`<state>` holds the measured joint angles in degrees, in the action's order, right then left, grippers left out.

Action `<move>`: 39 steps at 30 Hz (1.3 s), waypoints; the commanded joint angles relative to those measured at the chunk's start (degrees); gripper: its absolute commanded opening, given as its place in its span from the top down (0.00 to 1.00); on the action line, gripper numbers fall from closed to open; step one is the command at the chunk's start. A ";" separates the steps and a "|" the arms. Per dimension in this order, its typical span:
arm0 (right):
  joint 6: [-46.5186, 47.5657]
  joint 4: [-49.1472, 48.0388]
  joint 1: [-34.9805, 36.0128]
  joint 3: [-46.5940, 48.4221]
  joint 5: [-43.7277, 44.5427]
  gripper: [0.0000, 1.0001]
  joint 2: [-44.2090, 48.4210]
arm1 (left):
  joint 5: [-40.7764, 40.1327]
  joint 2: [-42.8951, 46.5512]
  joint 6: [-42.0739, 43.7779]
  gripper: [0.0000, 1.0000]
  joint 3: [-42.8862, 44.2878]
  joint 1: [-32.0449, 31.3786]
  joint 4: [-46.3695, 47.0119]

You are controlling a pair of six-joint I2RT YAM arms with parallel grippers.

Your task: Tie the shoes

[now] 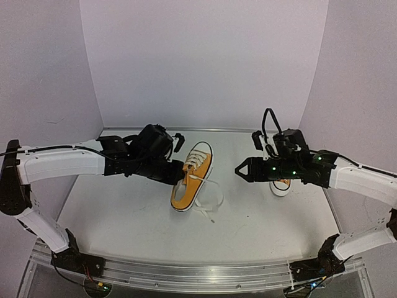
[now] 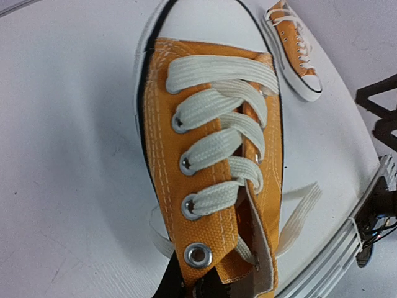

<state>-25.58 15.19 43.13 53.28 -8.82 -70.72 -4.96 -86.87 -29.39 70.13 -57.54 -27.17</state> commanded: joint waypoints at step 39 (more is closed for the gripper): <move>-10.16 -27.47 12.49 -12.29 -3.53 0.31 -17.43 | -1.96 -0.11 -3.79 1.00 -2.82 5.49 3.40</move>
<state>-33.48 -7.98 51.95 41.05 -15.21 -89.75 -6.20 -90.61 -32.03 66.13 -52.84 -29.34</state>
